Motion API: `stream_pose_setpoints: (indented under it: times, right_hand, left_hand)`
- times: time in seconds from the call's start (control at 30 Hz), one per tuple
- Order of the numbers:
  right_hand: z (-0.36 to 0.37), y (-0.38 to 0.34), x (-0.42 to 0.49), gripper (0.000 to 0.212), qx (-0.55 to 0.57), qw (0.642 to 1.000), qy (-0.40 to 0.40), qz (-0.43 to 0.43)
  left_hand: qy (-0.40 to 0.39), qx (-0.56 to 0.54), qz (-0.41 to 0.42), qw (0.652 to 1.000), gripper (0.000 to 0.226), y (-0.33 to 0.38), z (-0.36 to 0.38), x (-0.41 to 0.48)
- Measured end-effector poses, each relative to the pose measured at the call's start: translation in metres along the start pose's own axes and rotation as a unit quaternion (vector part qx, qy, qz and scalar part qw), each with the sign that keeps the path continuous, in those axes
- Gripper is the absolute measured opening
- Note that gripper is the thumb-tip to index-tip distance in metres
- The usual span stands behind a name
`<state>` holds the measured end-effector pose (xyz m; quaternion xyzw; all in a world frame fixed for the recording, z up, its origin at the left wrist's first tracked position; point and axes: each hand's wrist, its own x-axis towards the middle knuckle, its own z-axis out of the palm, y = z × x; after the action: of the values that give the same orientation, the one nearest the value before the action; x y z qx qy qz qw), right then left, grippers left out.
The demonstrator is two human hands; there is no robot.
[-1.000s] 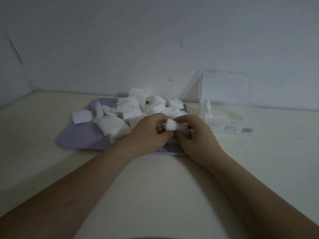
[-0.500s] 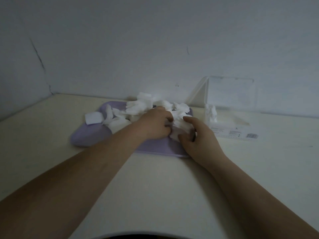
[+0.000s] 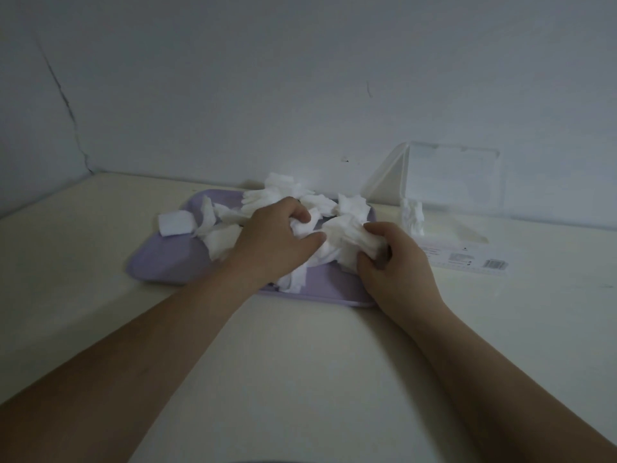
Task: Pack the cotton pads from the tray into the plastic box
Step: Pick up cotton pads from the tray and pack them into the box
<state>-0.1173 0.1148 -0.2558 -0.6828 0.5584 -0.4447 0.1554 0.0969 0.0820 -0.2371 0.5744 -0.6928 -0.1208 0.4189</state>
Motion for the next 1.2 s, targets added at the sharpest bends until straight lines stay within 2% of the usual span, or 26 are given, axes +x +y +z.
stream_pose_setpoints:
  times: [0.13, 0.2, 0.27, 0.33, 0.4, 0.47, 0.57, 0.7, 0.83, 0.97, 1.13, 1.2]
  right_hand:
    - [0.0, 0.002, 0.001, 0.046, 0.004, 1.0, 0.005, 0.005]
    - [-0.001, 0.002, 0.002, 0.045, 0.004, 1.0, 0.007, 0.01]
    - [-0.001, 0.001, 0.003, 0.043, 0.019, 1.0, 0.012, 0.017]
    - [-0.003, 0.002, 0.003, 0.041, 0.043, 0.999, 0.017, 0.028]
    - [-0.006, 0.005, 0.003, 0.04, 0.064, 0.997, 0.02, 0.045]
    - [-0.008, 0.008, 0.003, 0.041, 0.108, 0.992, 0.015, 0.061]
    - [-0.01, 0.012, 0.002, 0.044, 0.208, 0.974, -0.016, 0.085]
    - [-0.011, 0.012, 0.002, 0.035, 0.211, 0.974, -0.031, 0.079]
    - [-0.01, 0.013, 0.001, 0.037, 0.202, 0.976, -0.041, 0.076]
    - [-0.011, 0.008, 0.0, 0.039, 0.208, 0.974, -0.071, 0.049]
    - [-0.012, 0.008, 0.0, 0.041, 0.236, 0.963, -0.121, 0.053]
    - [-0.013, 0.007, 0.0, 0.055, 0.251, 0.955, -0.142, 0.067]
  left_hand:
    - [0.067, -0.057, -0.009, 0.996, 0.031, 0.0, -0.001, 0.005]
    - [0.075, -0.105, -0.014, 0.992, 0.033, 0.003, -0.006, 0.008]
    - [0.021, -0.232, -0.041, 0.972, 0.041, 0.009, -0.009, 0.007]
    - [-0.069, -0.368, -0.077, 0.924, 0.056, 0.016, -0.008, 0.003]
    - [-0.151, -0.419, -0.085, 0.891, 0.067, 0.017, -0.003, -0.002]
    - [-0.212, -0.424, -0.076, 0.877, 0.064, 0.014, 0.001, -0.007]
    - [-0.227, -0.39, -0.082, 0.889, 0.044, 0.006, 0.005, -0.01]
    - [-0.211, -0.362, -0.057, 0.906, 0.025, 0.002, 0.008, -0.012]
    - [-0.215, -0.332, -0.018, 0.918, 0.025, 0.005, 0.01, -0.015]
    - [-0.181, -0.361, -0.047, 0.913, 0.028, 0.004, 0.01, -0.016]
    - [-0.132, -0.289, -0.04, 0.947, 0.022, 0.012, 0.012, -0.02]
    - [-0.111, -0.282, -0.042, 0.952, 0.021, 0.014, 0.012, -0.021]
